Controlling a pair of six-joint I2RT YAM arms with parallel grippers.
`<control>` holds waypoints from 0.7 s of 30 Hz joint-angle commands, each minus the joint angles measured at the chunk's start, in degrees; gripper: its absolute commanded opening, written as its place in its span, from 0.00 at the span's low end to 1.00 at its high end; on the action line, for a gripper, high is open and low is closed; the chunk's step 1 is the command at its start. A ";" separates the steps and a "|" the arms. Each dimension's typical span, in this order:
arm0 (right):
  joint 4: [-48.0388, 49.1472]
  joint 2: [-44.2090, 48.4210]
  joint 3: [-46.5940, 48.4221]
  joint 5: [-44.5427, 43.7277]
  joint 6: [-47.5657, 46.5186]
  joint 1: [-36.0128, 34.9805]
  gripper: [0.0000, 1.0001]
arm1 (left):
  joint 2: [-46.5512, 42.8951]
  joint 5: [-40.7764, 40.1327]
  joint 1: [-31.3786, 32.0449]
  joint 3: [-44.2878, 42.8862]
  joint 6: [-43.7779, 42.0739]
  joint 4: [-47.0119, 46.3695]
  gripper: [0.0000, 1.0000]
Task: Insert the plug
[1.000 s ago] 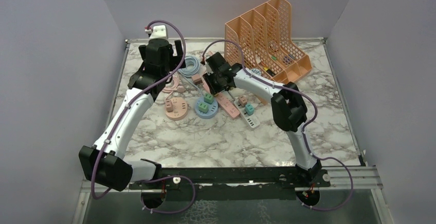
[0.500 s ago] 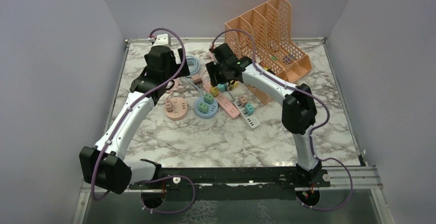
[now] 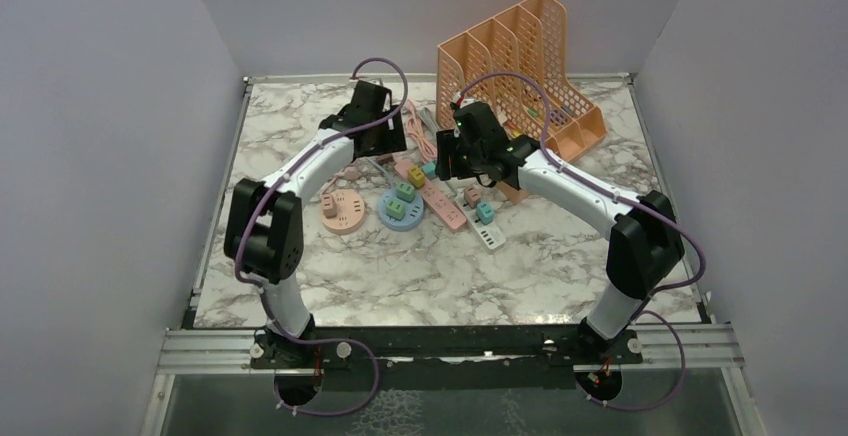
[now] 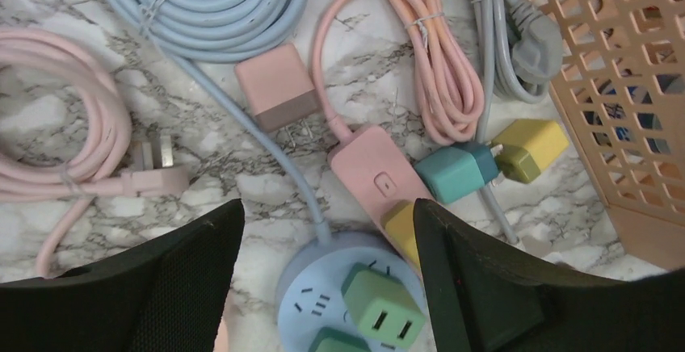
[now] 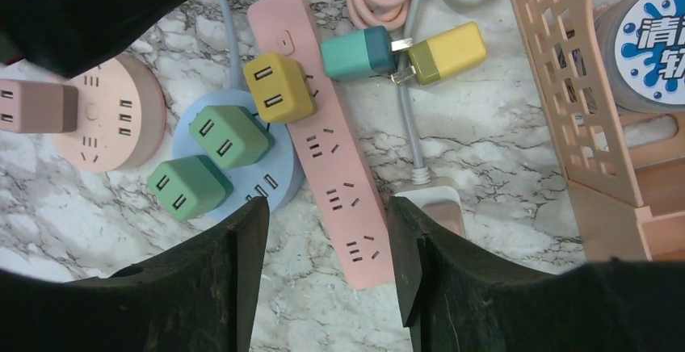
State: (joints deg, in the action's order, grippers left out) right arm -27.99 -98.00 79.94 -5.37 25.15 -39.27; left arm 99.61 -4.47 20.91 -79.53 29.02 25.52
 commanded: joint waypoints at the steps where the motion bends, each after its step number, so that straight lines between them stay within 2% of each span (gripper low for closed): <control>1: 1.54 0.44 0.53 -3.73 -3.01 -0.14 0.55 | 7.75 -6.84 1.73 -7.31 1.82 2.39 0.78; 9: 2.40 2.66 -0.53 -8.82 -8.29 -0.13 0.49 | 17.47 -13.25 1.78 -14.84 3.96 7.40 0.73; 13: 2.56 2.88 -1.04 -9.00 -9.52 -0.11 0.44 | 19.48 -12.39 1.84 -15.81 4.12 7.39 0.73; 21: 3.11 2.05 -0.90 -8.29 -10.47 -0.06 0.40 | 24.08 -13.08 1.75 -18.71 4.86 7.50 0.57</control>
State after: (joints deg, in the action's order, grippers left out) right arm -26.89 -97.17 79.48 -12.38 15.97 -39.29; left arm 121.60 -15.09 22.63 -95.81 33.17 32.21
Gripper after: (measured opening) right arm 0.407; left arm 0.597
